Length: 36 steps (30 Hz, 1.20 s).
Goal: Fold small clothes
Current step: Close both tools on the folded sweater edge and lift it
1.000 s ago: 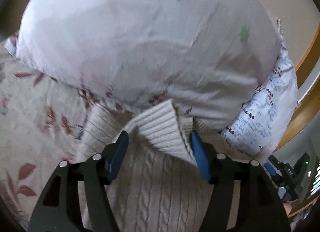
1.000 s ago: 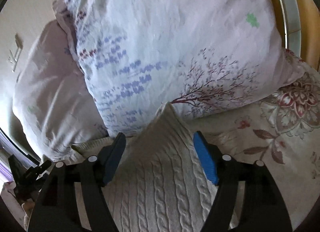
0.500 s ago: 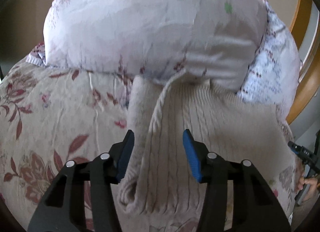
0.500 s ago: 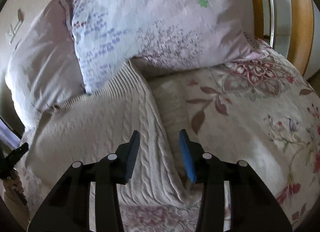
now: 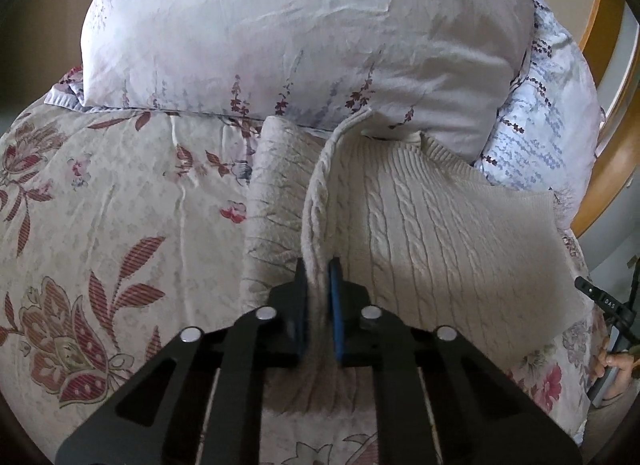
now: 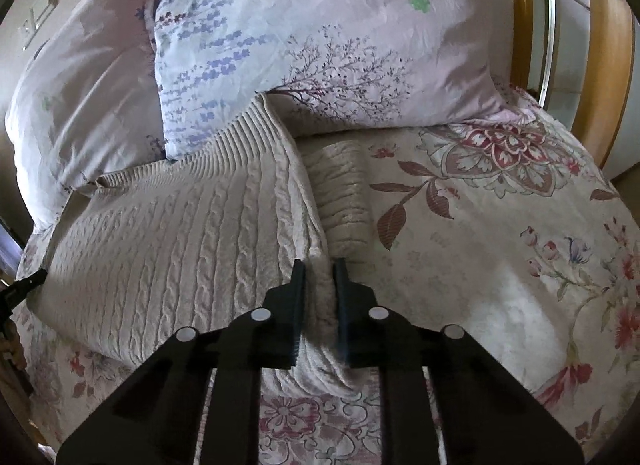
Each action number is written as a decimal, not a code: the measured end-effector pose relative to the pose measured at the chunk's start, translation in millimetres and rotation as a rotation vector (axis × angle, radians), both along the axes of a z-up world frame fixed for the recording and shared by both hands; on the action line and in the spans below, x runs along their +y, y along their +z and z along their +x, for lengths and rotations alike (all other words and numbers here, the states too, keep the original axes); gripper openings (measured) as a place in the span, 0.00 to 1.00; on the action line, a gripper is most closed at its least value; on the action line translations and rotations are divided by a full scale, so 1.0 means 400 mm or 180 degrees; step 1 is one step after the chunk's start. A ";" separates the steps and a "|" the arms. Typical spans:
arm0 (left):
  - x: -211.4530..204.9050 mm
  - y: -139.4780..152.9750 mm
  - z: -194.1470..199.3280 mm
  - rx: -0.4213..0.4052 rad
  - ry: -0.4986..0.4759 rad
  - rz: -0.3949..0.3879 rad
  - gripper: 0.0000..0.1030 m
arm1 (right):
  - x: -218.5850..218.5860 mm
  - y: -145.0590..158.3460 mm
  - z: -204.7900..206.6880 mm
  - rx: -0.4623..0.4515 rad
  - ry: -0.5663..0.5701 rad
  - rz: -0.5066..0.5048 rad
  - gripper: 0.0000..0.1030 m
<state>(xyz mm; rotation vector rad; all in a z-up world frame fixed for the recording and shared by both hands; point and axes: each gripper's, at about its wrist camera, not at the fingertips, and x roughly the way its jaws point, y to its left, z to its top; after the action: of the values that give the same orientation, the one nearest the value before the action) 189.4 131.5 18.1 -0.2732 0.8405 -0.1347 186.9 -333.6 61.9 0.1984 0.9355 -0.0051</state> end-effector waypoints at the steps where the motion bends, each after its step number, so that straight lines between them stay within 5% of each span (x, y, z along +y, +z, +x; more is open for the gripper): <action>1: 0.001 0.001 -0.001 -0.0002 0.0003 -0.0009 0.08 | 0.002 0.004 -0.004 -0.0026 -0.0006 -0.0021 0.12; 19: 0.043 0.019 -0.041 -0.0084 -0.0075 -0.0320 0.07 | 0.008 0.063 -0.078 -0.0254 -0.0039 0.0056 0.08; 36: 0.072 -0.030 -0.077 0.0083 -0.0107 -0.0488 0.07 | -0.007 -0.006 -0.109 0.0055 -0.0189 0.0089 0.08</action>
<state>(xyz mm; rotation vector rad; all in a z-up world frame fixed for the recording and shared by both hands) 158.7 160.4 6.2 -0.4054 0.8621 -0.2279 143.2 -336.2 59.4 0.2522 0.9470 -0.0487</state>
